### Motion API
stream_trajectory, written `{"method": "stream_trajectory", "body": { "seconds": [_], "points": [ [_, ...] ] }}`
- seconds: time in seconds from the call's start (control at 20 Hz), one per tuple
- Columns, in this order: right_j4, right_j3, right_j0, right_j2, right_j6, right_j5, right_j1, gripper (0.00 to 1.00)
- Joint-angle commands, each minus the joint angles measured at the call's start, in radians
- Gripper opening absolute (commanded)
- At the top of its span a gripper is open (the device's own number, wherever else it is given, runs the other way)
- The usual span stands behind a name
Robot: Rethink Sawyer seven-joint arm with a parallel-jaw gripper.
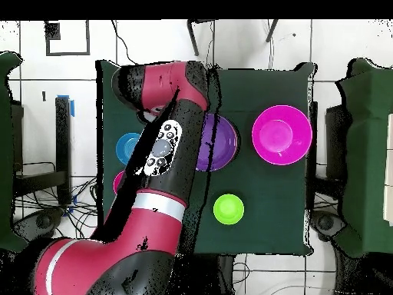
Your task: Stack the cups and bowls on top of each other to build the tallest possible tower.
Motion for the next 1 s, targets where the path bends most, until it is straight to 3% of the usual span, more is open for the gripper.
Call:
{"method": "stream_trajectory", "body": {
  "seconds": [0.05, 0.55, 0.85, 1.0],
  "points": [
    [-0.019, 0.074, -0.02, 0.098, -0.071, 0.066, -0.042, 0.0],
    [-0.03, 0.013, -0.035, 0.102, -0.046, 0.025, 0.047, 0.0],
    [-0.027, -0.119, -0.049, 0.087, -0.042, 0.111, 0.119, 0.0],
    [-0.02, -0.141, -0.054, 0.089, -0.046, 0.125, 0.132, 0.0]
  ]
}}
